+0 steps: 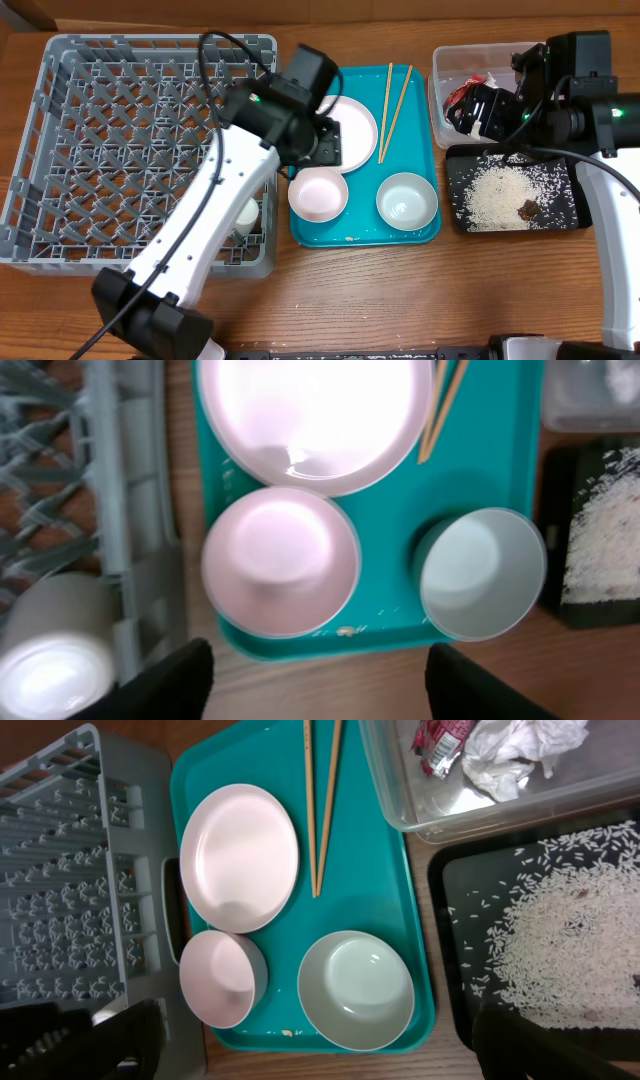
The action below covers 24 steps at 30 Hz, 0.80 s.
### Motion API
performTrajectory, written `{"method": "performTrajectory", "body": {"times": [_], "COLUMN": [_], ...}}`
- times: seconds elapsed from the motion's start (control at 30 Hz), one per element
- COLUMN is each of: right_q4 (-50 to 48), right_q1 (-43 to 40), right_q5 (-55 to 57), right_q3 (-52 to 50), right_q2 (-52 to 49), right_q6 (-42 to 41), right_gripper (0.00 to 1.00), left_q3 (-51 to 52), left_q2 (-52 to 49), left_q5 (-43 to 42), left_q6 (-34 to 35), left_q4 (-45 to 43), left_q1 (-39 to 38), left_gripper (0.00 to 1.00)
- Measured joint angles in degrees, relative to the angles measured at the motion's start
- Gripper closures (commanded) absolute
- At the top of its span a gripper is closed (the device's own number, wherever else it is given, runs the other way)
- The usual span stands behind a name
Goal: Sort waste into correct bins and load items into the dishwasher
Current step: 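Move the left gripper to the teal tray toward the white bowl, then grasp the rim of the white bowl with the left gripper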
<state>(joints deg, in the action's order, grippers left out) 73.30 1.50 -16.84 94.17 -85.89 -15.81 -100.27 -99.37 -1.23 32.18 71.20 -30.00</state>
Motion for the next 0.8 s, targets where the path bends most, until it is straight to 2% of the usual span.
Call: {"method": "performTrajectory", "body": {"times": [0.07, 0.33, 0.5, 0.8], "right_q4": [0.1, 1.0, 2.4, 2.5], "right_q1": [0.0, 0.0, 0.0, 0.0], "right_q5": [0.4, 0.8, 0.8, 0.8], "right_q3": [0.0, 0.0, 0.0, 0.0], "right_q2": [0.0, 0.0, 0.0, 0.0], "right_q6": [-0.1, -0.3, -0.5, -0.5], "right_gripper": [0.0, 0.0, 0.0, 0.0], "left_q3": [3.0, 12.2, 13.0, 13.7], "left_q2": [0.0, -1.5, -6.5, -13.8], "left_q5": [-0.5, 0.7, 1.0, -2.8], "left_q6": [1.5, 10.2, 12.8, 12.3], "left_q4": [-5.0, -20.2, -21.6, -21.7], "left_q1": [-1.9, -10.3, -12.5, -12.5], "left_gripper": [0.44, 0.48, 0.52, 0.59]}}
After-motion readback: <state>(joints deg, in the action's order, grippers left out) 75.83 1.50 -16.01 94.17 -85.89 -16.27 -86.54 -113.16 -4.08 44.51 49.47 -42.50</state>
